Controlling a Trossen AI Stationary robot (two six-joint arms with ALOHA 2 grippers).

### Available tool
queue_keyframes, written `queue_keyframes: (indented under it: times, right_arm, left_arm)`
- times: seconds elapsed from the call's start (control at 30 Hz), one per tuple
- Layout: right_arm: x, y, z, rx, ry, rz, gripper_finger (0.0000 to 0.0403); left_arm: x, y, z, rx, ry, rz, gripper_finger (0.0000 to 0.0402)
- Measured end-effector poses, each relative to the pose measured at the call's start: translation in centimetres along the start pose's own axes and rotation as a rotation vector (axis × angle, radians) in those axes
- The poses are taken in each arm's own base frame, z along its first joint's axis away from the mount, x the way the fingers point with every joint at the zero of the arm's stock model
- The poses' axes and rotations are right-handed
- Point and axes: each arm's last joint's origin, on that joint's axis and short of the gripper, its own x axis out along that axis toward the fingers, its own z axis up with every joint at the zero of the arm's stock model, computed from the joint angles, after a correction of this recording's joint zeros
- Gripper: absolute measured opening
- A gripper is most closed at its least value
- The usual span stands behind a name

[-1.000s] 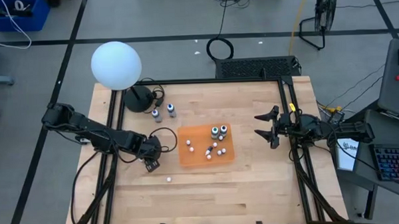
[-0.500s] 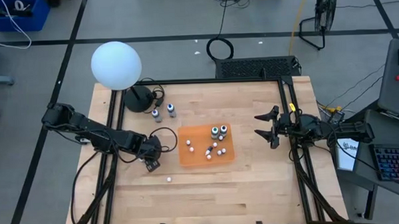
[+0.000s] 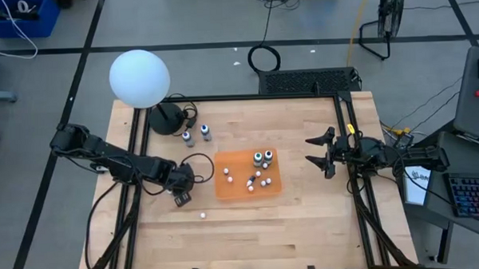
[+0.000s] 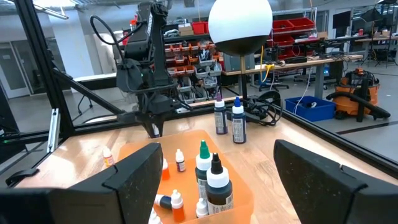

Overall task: Pick & Place food coloring
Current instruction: Put the small blue food coloring bottle into the orange bin

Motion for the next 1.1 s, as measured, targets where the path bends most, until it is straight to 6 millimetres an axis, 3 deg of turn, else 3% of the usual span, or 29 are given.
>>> queue_keyframes:
  times: [0.2, 0.53, 0.67, 0.8, 1.1]
  right_arm:
    - [0.0, 0.0, 0.0, 0.0, 0.0, 0.0, 0.0293]
    - [0.0, 0.0, 0.0, 0.0, 0.0, 0.0, 0.0293]
    - [0.0, 0.0, 0.0, 0.0, 0.0, 0.0, 0.0293]
    - [0.0, 0.0, 0.0, 0.0, 0.0, 0.0, 0.0293]
    - [0.0, 0.0, 0.0, 0.0, 0.0, 0.0, 0.0293]
  left_arm:
    - [-2.3, -1.6, 2.1, 0.114, -0.074, -0.058, 0.007]
    - [-12.5, -5.4, 8.3, 0.363, -0.404, -0.091, 0.007]
    - [-14.5, -6.5, 10.7, 0.403, -0.415, -0.018, 0.007]
    - [-13.0, -7.6, 13.2, 0.436, -0.292, 0.055, 0.007]
    - [-4.4, -9.5, 15.3, 0.533, -0.018, 0.087, 0.007]
